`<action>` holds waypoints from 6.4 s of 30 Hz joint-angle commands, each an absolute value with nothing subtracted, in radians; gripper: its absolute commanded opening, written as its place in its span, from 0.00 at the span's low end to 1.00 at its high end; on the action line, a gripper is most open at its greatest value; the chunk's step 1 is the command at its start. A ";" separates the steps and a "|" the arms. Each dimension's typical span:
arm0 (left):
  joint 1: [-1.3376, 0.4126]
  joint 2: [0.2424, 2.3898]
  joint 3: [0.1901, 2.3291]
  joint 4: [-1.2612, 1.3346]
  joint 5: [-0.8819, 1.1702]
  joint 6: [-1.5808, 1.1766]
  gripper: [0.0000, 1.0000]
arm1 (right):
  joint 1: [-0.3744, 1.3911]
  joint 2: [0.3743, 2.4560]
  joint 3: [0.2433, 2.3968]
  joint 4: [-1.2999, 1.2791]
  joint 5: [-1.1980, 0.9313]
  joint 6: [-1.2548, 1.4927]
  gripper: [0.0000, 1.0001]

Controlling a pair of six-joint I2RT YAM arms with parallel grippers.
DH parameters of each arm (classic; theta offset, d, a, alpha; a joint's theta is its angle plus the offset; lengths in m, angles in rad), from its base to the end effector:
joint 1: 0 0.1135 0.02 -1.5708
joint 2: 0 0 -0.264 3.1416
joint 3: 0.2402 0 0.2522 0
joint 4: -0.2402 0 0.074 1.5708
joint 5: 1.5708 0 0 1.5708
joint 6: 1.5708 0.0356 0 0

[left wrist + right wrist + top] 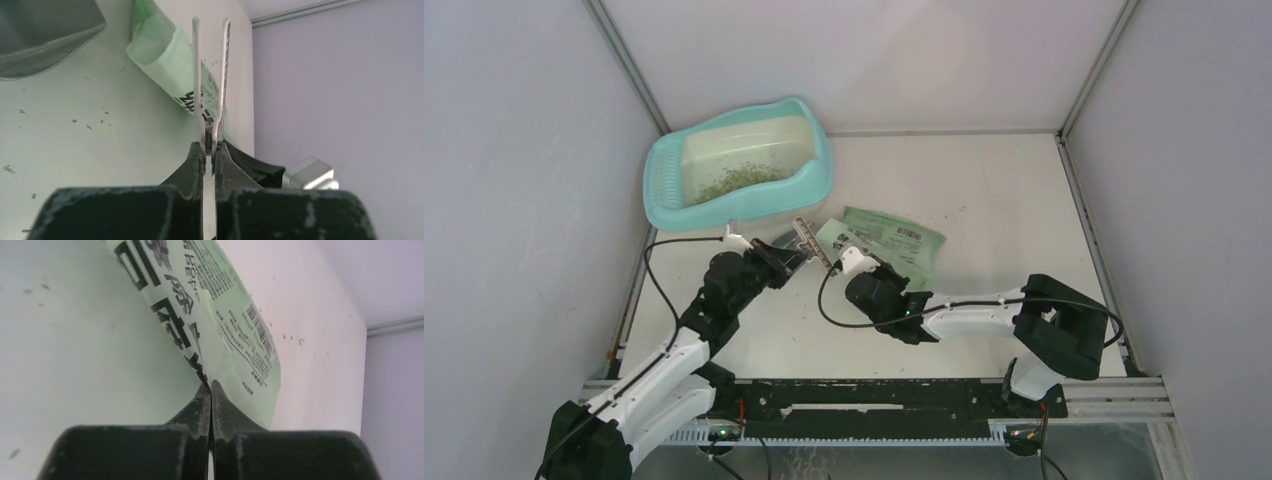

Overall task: Fill the litter box with clean litter
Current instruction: Adjust the cat litter bag at the center of the board.

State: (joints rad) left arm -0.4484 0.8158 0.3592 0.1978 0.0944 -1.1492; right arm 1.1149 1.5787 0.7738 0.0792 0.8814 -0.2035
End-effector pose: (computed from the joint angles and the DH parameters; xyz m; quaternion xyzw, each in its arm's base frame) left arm 0.1708 -0.0859 0.2236 -0.2447 0.7533 -0.4626 0.3982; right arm 0.1600 0.2639 0.1784 -0.3670 0.7592 -0.1861 0.5043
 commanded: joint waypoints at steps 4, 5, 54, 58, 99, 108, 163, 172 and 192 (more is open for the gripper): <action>-0.439 0.748 0.344 0.159 0.091 -1.179 0.02 | 1.281 1.604 0.798 0.378 1.052 -0.310 0.00; -0.439 0.751 0.345 0.152 0.086 -1.175 0.02 | 1.297 1.616 0.804 0.380 1.069 -0.297 0.00; -0.480 0.477 0.261 -0.306 -0.177 -1.176 0.03 | 1.448 1.581 0.996 -0.067 0.418 0.208 0.50; -0.480 0.440 0.262 -0.341 -0.186 -1.177 0.03 | 1.315 1.446 0.946 -0.124 0.303 0.247 0.49; -0.618 0.374 0.209 -0.371 -0.285 -1.307 0.01 | 0.901 1.493 0.917 0.076 -0.480 0.333 0.54; -0.617 0.378 0.213 -0.370 -0.287 -1.301 0.01 | 0.887 1.548 0.947 0.129 -0.566 0.358 0.56; -0.618 0.358 0.356 -0.446 -0.291 -1.225 0.01 | 0.330 1.866 0.983 1.516 -1.185 1.728 0.00; -0.618 0.513 0.441 -0.350 -0.246 -1.184 0.01 | 0.078 1.684 0.975 1.513 -1.291 1.808 0.00; -0.620 0.694 0.452 -0.093 -0.057 -1.191 0.02 | 0.306 1.973 0.788 1.430 -1.124 1.566 0.00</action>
